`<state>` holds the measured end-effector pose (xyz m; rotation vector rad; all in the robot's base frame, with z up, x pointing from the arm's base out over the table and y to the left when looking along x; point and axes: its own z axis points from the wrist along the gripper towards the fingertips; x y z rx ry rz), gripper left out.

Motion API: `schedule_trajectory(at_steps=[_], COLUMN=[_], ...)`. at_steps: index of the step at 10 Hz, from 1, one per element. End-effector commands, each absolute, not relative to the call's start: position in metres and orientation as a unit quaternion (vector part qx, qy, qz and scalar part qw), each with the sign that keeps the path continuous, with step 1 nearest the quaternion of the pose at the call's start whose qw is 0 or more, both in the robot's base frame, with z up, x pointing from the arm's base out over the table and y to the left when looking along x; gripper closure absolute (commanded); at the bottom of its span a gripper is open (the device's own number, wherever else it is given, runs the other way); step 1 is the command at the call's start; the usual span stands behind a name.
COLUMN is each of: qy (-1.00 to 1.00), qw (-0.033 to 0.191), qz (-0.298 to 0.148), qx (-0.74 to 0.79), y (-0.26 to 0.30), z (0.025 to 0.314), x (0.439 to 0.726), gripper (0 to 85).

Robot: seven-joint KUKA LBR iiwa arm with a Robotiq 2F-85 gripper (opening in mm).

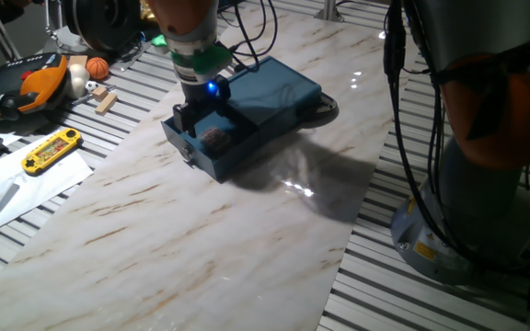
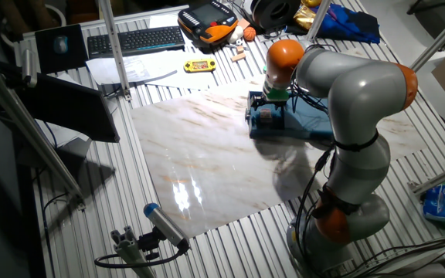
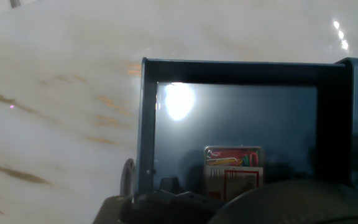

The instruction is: Take something out of a drawer

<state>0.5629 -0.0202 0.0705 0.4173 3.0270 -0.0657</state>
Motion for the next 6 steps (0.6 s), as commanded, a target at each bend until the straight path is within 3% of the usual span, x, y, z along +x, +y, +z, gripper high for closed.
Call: schedule_trajectory(at_steps=[1, 6], qy=[0.989, 0.99], qw=[0.041, 0.034], qz=[-0.021, -0.015], qx=[0.137, 0.137], y=[-0.022, -0.026], z=[0.068, 0.05], x=[0.562, 0.559], gripper=[0.0, 0.0])
